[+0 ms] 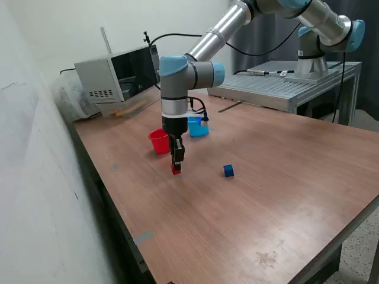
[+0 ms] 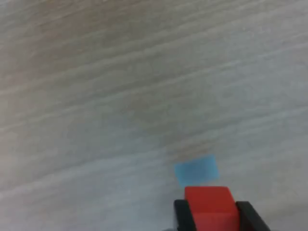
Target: Place red objects in the red bin, and blue objects in the blue bin.
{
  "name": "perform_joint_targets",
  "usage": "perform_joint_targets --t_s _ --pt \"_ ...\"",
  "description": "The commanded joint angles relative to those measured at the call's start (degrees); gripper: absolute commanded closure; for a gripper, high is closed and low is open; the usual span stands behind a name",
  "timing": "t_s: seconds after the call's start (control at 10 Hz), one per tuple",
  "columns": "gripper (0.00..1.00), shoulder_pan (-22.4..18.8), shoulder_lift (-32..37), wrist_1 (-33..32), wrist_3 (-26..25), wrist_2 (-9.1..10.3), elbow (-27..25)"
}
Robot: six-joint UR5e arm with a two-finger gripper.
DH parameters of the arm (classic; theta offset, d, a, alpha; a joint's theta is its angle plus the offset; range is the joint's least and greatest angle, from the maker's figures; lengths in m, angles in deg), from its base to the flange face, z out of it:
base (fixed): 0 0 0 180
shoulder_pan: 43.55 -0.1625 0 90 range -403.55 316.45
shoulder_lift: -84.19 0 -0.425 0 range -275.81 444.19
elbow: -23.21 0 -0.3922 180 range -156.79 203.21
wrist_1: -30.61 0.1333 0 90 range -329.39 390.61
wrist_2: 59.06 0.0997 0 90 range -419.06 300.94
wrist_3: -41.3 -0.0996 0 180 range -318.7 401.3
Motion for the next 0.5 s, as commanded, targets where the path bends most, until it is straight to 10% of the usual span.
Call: perform_joint_targets --t_s 0.0,0.4 --pt "1.0 -0.14 6.59 0.11 2.39 -0.01 -3.18" --pt "1.0 4.13 16.65 0.72 7.23 -0.09 -9.95"
